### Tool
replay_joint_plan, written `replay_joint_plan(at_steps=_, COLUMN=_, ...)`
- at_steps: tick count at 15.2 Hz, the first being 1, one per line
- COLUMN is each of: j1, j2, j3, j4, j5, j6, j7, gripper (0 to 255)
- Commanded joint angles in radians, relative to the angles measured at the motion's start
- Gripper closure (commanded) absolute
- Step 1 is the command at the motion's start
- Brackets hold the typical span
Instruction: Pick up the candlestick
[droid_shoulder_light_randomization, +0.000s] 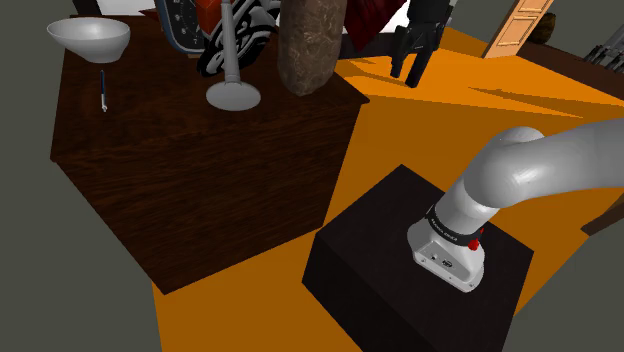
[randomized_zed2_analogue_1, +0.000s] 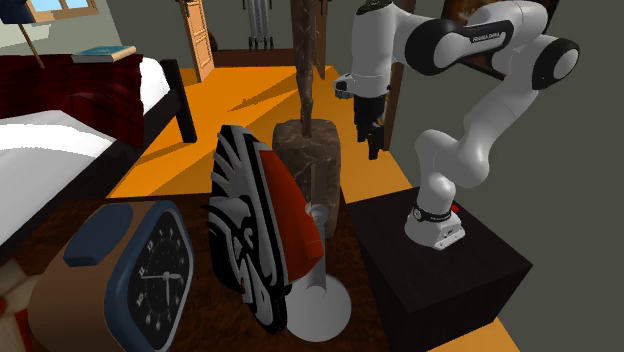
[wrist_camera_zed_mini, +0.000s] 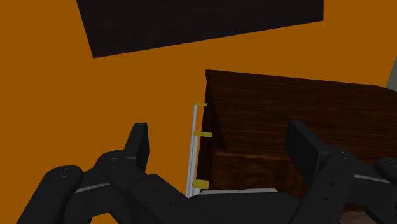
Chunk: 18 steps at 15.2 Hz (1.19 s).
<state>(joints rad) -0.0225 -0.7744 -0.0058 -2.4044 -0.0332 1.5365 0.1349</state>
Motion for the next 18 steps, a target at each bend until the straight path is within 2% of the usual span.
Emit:
replay_joint_plan(at_steps=1, j1=0.000, j2=0.000, j3=0.000, j4=0.000, j5=0.000, j6=0.000, j7=0.000, gripper=0)
replay_joint_plan(at_steps=10, j1=0.057, j2=0.168, j3=0.120, j4=0.162, j5=0.083, j6=0.134, j7=0.117, gripper=0)
replay_joint_plan(at_steps=18, j1=0.083, j2=0.333, j3=0.224, j4=0.358, j5=0.094, j6=0.221, j7=0.219, gripper=0)
